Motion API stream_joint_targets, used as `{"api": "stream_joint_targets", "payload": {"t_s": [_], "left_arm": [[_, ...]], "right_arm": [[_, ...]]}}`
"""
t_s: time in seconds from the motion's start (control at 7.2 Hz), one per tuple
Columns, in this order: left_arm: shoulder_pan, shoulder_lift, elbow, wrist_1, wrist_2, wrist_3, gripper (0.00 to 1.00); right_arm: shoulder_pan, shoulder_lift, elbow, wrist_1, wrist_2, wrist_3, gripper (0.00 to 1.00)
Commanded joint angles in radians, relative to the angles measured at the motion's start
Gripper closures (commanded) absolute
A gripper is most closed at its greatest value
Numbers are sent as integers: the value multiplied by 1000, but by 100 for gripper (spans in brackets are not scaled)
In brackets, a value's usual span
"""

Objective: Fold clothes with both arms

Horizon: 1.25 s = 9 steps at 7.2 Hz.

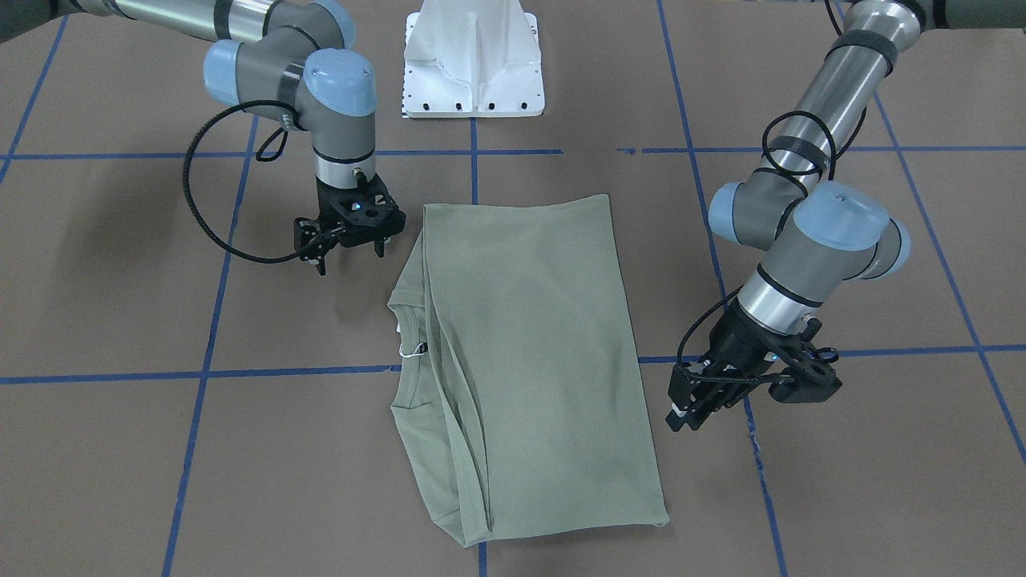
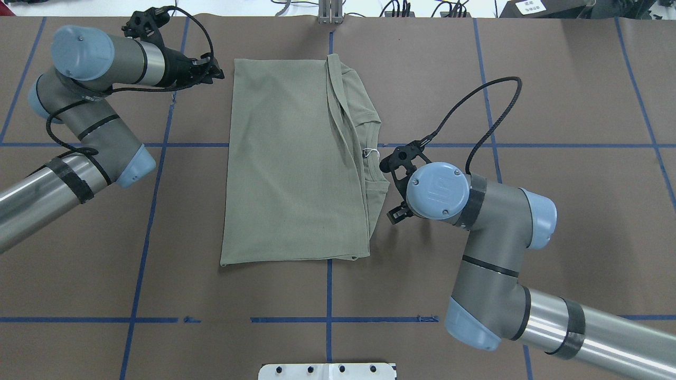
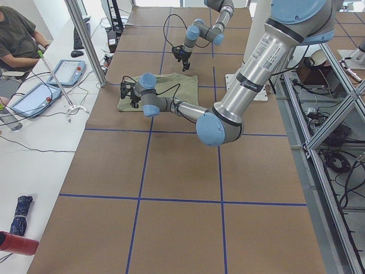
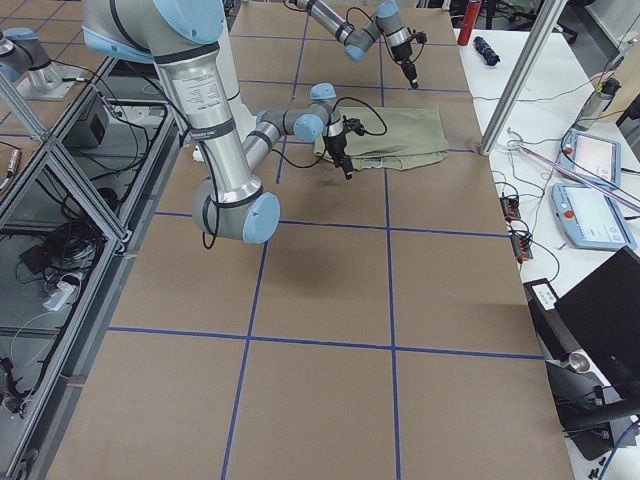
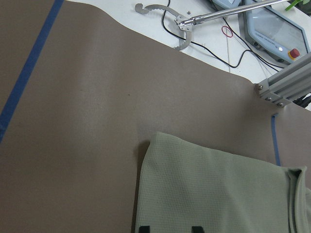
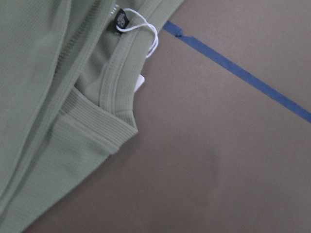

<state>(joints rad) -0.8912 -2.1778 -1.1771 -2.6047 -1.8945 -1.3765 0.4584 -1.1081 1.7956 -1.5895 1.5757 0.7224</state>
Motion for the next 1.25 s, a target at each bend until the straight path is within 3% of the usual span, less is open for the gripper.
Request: {"api": "stream_joint_targets", "payload": {"t_s": [0.0, 0.42, 0.69, 1.11], "left_arm": [[-2, 1, -7, 0, 0, -1, 60], [-2, 44, -65, 0, -2, -6, 60], [-2, 46, -70, 0, -2, -7, 59], [0, 46, -70, 2, -2, -7, 59]], "right_arm": [[3, 60, -23, -35, 3, 17, 0], [75, 330, -316, -24, 1, 64, 0], [106, 448, -564, 114, 0, 78, 0], [121, 528, -697, 149, 4, 95, 0]]}}
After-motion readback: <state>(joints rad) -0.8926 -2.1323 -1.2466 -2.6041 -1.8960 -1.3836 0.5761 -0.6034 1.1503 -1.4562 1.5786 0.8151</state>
